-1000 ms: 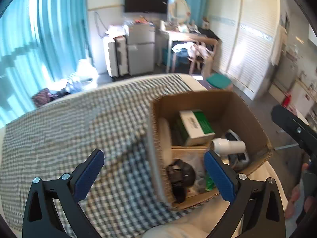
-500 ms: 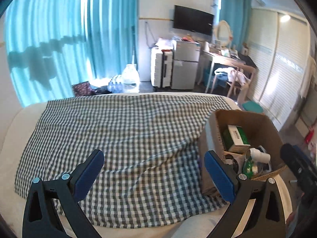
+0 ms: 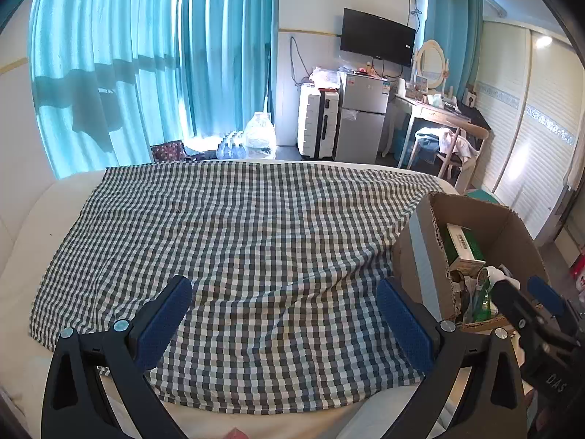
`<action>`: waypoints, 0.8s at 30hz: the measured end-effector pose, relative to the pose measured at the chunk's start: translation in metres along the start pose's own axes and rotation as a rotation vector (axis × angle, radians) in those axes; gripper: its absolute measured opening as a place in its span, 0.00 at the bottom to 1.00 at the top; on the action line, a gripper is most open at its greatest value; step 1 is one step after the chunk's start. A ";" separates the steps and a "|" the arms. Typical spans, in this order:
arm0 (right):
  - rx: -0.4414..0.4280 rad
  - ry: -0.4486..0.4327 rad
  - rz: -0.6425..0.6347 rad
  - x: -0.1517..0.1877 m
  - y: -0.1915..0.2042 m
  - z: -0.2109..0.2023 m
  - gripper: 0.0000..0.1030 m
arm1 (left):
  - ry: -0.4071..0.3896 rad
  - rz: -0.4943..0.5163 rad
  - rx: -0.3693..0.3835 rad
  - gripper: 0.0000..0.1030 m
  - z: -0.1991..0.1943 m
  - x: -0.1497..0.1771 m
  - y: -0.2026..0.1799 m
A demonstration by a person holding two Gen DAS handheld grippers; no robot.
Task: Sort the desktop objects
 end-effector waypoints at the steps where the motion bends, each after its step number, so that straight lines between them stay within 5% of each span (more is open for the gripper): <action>1: 0.003 0.005 -0.003 0.001 0.000 0.002 1.00 | 0.008 -0.001 -0.003 1.00 0.002 0.001 0.001; 24: 0.010 0.044 -0.059 0.007 0.015 0.010 1.00 | 0.042 0.040 -0.065 1.00 0.012 0.009 -0.001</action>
Point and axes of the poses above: each gripper's, at about its wrist camera, not at the fingertips, and z roughly the way its jaws point, y to its left, x to its underside, the point moved 8 cm from there along z, roughly the way its jaws point, and after that the axes turned 5 degrees about x, right-handed, at the moved point
